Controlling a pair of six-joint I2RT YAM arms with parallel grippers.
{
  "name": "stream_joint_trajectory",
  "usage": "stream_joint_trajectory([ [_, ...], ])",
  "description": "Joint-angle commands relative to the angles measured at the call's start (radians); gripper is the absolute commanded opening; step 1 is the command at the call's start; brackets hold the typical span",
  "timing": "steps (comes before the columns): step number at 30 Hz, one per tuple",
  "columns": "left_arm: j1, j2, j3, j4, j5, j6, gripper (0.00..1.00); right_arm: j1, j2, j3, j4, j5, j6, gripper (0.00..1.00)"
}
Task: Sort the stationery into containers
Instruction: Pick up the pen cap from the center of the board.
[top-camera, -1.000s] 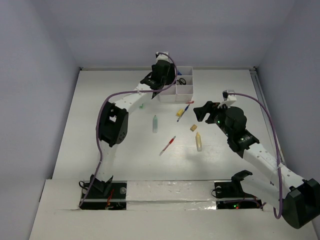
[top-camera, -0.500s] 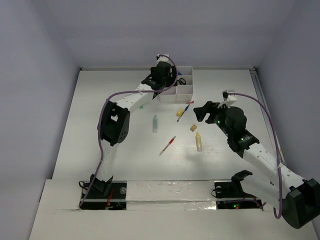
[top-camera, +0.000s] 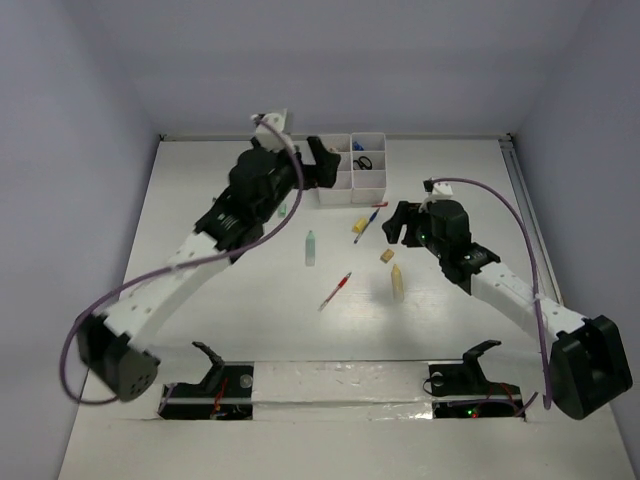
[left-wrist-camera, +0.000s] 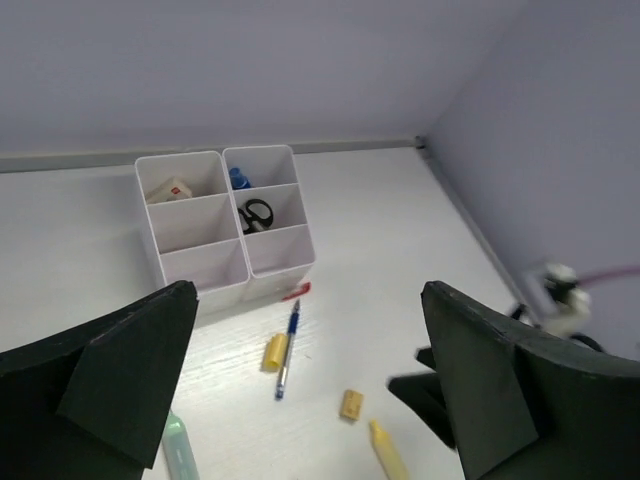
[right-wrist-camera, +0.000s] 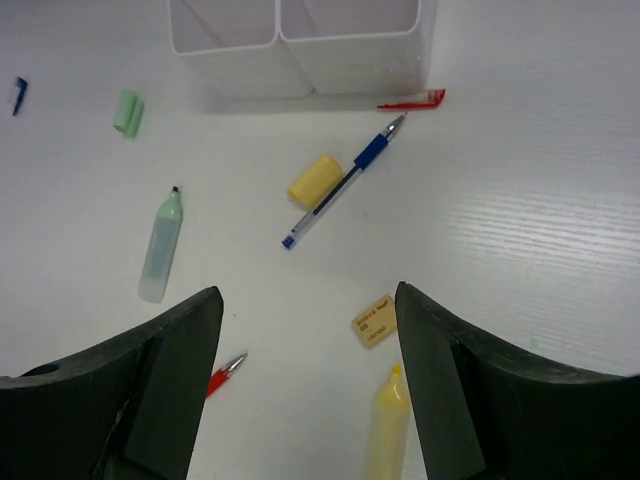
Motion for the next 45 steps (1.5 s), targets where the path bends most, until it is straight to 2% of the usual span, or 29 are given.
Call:
stream_joint_trajectory([
  [1, 0.005, -0.199, -0.162, 0.006, 0.048, -0.036, 0.96, 0.001, 0.055, 0.074, -0.069, 0.019, -0.026, 0.75],
  [2, 0.005, -0.239, -0.187, -0.017, 0.056, -0.036, 0.99, 0.001, 0.072, 0.095, -0.092, 0.019, -0.024, 0.75],
  [7, 0.005, -0.446, -0.253, -0.200, 0.068, 0.037, 0.99, 0.001, 0.163, 0.111, -0.176, 0.002, -0.009, 0.75],
  [11, 0.005, -0.515, -0.267, -0.284, 0.051, 0.120, 0.99, 0.001, 0.217, 0.083, -0.187, 0.011, 0.005, 0.74],
  [15, 0.005, -0.563, -0.362, -0.260, -0.030, 0.175, 0.99, 0.001, 0.273, 0.097, -0.205, 0.011, -0.003, 0.72],
  [18, 0.005, -0.582, -0.452, -0.211, -0.026, 0.203, 0.99, 0.001, 0.304, 0.122, -0.215, -0.001, -0.027, 0.69],
  [23, 0.005, -0.574, -0.462, -0.212, 0.065, 0.197, 0.99, 0.001, 0.399, 0.197, -0.268, -0.004, -0.050, 0.66],
  [28, 0.005, -0.606, -0.463, -0.208, 0.070, 0.195, 0.99, 0.011, 0.476, 0.261, -0.323, -0.021, -0.090, 0.67],
  [33, 0.005, -0.634, -0.463, -0.209, 0.076, 0.197, 0.99, 0.011, 0.557, 0.348, -0.409, 0.030, -0.109, 0.67],
  [45, 0.005, -0.641, -0.463, -0.211, 0.088, 0.197, 0.99, 0.083, 0.639, 0.415, -0.503, 0.053, -0.098, 0.60],
])
